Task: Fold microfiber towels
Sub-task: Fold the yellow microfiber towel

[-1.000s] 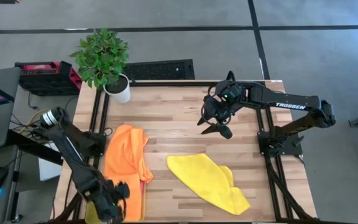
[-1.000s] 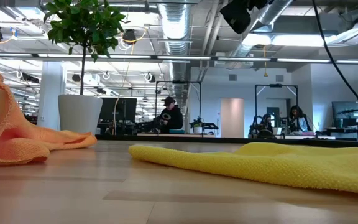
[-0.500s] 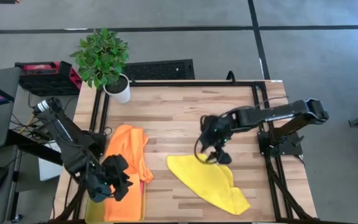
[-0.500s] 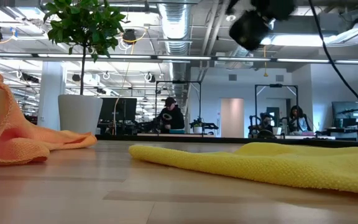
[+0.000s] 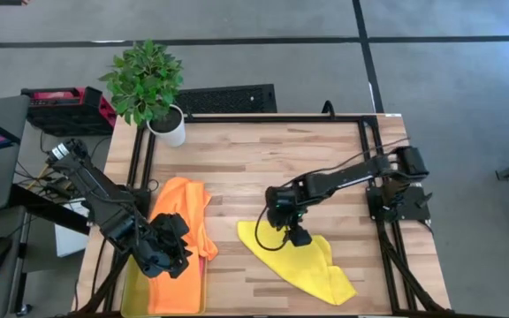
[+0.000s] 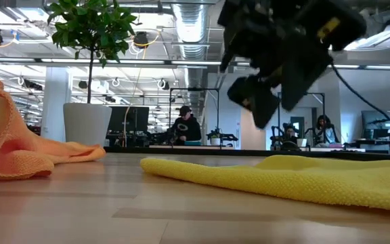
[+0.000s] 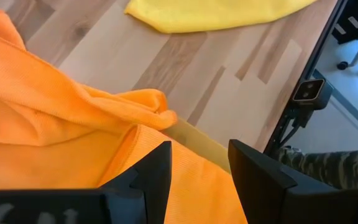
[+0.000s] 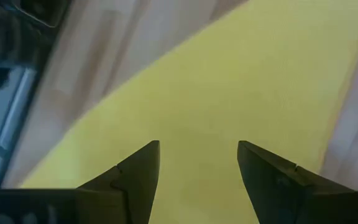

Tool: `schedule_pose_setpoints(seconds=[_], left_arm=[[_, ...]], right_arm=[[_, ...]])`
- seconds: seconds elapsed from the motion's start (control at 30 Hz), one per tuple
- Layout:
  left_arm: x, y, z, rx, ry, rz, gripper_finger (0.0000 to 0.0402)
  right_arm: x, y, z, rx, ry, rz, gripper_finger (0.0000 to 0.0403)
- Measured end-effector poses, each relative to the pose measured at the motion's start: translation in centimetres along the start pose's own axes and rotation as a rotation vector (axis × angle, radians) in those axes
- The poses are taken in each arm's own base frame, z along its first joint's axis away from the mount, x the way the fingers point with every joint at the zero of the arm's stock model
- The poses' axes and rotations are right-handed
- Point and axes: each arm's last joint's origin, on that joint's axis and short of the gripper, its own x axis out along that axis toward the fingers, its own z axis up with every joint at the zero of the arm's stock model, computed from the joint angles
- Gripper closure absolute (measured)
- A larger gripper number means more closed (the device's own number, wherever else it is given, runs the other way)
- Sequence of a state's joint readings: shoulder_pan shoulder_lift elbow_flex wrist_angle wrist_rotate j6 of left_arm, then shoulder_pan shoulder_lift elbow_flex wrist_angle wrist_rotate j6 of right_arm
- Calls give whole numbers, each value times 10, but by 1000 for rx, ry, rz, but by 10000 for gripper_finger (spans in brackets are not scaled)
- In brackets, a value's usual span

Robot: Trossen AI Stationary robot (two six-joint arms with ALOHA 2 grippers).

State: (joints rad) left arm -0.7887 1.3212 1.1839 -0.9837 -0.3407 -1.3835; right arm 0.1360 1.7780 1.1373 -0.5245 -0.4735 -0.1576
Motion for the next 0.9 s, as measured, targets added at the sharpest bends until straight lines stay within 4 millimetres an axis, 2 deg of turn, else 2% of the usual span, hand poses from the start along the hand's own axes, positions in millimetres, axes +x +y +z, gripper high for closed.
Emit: schedule_pose_setpoints(seconds=[0.33,0.63,0.9], left_arm=[[0,0,0,-11,10,-4,251],[0,-1,0,-18,15,-8,251],[0,0,1,-23,15,-7,251]], right_arm=[[34,-24,-16,24,104,64,163],[24,-44,-18,52,86,0,163],[5,-79,-31,166,126,-193,163]])
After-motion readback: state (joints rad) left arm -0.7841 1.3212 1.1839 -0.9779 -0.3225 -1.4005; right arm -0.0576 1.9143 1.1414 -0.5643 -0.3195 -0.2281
